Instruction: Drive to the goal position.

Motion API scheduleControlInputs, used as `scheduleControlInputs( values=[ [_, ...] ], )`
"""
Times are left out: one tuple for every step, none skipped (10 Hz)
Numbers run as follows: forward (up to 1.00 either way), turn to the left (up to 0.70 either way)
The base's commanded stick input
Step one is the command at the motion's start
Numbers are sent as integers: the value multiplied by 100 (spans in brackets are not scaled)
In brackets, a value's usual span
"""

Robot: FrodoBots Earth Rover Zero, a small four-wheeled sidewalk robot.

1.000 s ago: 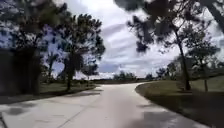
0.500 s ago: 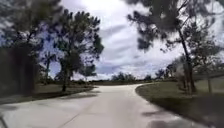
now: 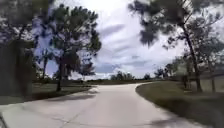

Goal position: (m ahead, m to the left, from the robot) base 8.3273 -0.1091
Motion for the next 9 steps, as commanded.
scheduleControlInputs(
  values=[
    [85, 0],
    [85, 0],
    [85, 0],
    [85, 0],
    [85, 0],
    [85, 0],
    [85, 0],
    [85, 0],
    [85, 0]
  ],
)
